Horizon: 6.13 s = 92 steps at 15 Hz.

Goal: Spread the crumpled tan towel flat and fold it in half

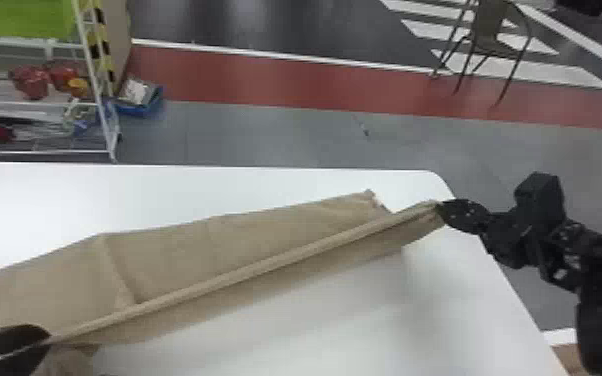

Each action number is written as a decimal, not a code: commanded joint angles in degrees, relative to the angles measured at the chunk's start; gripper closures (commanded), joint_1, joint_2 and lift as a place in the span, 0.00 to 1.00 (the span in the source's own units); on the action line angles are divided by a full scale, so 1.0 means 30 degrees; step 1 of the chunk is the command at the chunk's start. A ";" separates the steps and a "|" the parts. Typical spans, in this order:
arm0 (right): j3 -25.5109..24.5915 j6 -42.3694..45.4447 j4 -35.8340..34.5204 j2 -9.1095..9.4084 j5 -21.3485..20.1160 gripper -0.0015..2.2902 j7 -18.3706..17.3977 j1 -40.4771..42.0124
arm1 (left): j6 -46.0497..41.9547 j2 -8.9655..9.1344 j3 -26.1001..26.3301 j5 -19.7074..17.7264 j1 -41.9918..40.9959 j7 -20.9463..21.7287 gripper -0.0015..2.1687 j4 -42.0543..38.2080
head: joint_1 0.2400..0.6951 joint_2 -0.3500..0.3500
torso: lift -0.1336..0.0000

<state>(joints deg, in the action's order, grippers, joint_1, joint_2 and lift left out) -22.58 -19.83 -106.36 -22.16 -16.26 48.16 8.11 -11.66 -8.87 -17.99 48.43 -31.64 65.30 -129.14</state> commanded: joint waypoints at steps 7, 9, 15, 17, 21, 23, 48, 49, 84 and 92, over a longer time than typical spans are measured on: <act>0.0438 -0.1465 -0.0876 0.0444 0.0763 0.57 0.0263 0.0166 | 0.2000 0.0029 0.1192 -0.0117 -0.1142 -0.1406 0.01 -0.1455 | 1.00 0.18 | 0.08; 0.0790 -0.1406 -0.0876 0.0444 0.0645 0.57 0.0205 0.0020 | 0.6570 -0.0030 0.2452 -0.0175 -0.1582 -0.1845 0.05 -0.2275 | 1.00 0.17 | 0.08; 0.1756 -0.1465 -0.0026 0.0649 0.0323 0.57 -0.0059 -0.0888 | 1.2664 -0.0264 0.5646 0.0001 -0.1552 -0.4072 0.10 -0.2627 | 1.00 0.21 | 0.08; 0.2049 -0.1699 0.0179 0.0825 0.0587 0.57 -0.0293 -0.1152 | 1.3367 -0.0206 0.6173 -0.0029 -0.1435 -0.4160 0.10 -0.2656 | 1.00 0.21 | 0.08; 0.2313 -0.3867 0.0150 0.0972 0.1788 0.57 -0.0293 -0.2119 | 1.4305 -0.0235 0.6612 -0.0204 -0.1406 -0.3662 0.10 -0.3125 | 1.00 0.20 | 0.08; 0.2518 -0.4336 -0.0085 0.1089 0.1671 0.57 -0.0264 -0.2148 | 1.4715 -0.0118 0.6847 -0.0234 -0.1376 -0.3457 0.10 -0.3183 | 1.00 0.20 | 0.08; 0.0555 -0.2461 0.0091 0.1440 0.2227 0.57 -0.0264 0.0020 | 1.6824 -0.0030 0.5528 0.1143 0.1670 0.2930 0.38 -0.2744 | 1.00 0.19 | 0.08; 0.0526 -0.2461 0.0120 0.1440 0.2257 0.57 -0.0264 0.0020 | 1.7000 0.0087 0.5528 0.0967 0.1114 0.2930 0.29 -0.3271 | 1.00 0.18 | 0.08; -0.0763 -0.2871 -0.2897 0.2114 0.4132 0.57 -0.0703 0.0049 | 2.0926 -0.3106 0.8224 1.1046 0.2930 -0.4394 0.95 -0.4297 | 1.00 0.47 | 0.08; 0.0907 -0.6679 -0.0553 0.1587 0.3546 0.57 -0.3604 -0.6865 | 2.0926 -0.0235 1.1329 1.0928 1.3243 -0.3867 0.95 0.0772 | 0.76 0.34 | 0.08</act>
<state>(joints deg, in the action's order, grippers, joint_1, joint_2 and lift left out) -20.82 -37.97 -110.34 -16.76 -4.91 37.94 -8.07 51.14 -10.89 15.37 81.19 3.73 53.88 -130.87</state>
